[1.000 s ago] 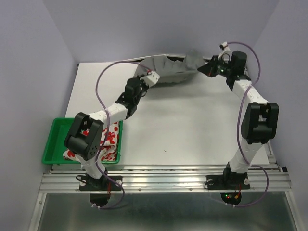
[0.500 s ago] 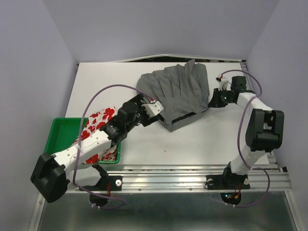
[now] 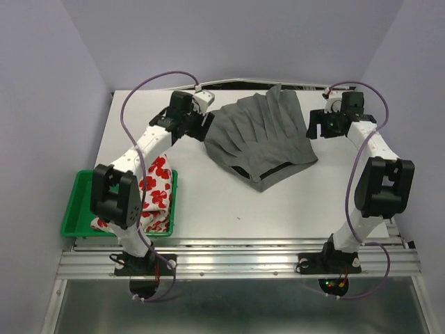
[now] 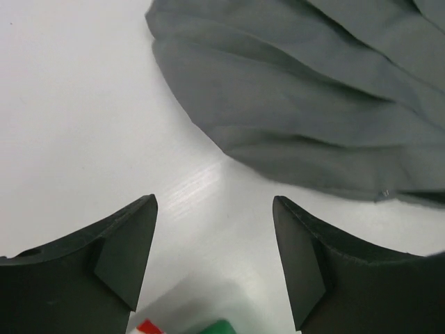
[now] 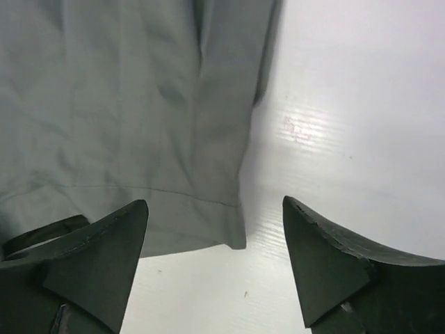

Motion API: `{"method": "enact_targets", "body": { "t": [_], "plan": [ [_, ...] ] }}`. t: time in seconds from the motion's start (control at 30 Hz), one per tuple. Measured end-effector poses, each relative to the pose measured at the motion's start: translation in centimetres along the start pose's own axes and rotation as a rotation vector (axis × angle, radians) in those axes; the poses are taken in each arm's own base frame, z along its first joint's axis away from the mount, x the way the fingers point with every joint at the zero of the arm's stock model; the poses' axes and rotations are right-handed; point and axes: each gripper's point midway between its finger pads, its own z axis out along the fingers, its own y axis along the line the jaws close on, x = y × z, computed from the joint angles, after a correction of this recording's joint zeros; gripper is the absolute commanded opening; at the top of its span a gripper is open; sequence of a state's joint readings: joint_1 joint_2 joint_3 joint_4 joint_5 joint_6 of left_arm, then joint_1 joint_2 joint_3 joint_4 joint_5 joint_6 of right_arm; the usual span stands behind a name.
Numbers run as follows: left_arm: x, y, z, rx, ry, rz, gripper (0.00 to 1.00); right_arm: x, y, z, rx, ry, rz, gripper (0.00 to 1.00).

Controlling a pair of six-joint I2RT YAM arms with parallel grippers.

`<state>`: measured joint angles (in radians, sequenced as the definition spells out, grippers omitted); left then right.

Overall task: Fold and stack the skirts
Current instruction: Flatten the skirt out

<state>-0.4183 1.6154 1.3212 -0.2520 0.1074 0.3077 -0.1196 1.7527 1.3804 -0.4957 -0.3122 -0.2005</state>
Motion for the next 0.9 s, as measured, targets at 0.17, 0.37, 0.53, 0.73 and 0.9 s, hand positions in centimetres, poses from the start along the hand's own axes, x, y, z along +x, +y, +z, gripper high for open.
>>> {"method": "enact_targets", "body": {
  "t": [0.17,0.37,0.53,0.73,0.9],
  "plan": [
    [-1.2,4.5,3.8,-0.025,0.026,-0.210,0.74,-2.1,3.0,-1.1,-0.139,-0.062,-0.022,0.77],
    [-0.3,8.6,10.1,0.031,0.061,-0.468,0.69,-1.5,12.8,-1.1,-0.381,-0.027,-0.156,0.73],
    [3.5,7.9,13.1,0.115,0.151,-0.626,0.67,0.8,21.8,-0.9,-0.561,0.025,-0.312,0.72],
    [3.8,4.9,13.8,0.221,0.174,-0.699,0.67,4.5,25.6,0.9,-0.636,0.121,-0.407,0.76],
    [4.5,2.8,13.9,0.288,0.197,-0.749,0.59,7.7,28.2,1.5,-0.673,0.207,-0.483,0.69]
  ]
}}
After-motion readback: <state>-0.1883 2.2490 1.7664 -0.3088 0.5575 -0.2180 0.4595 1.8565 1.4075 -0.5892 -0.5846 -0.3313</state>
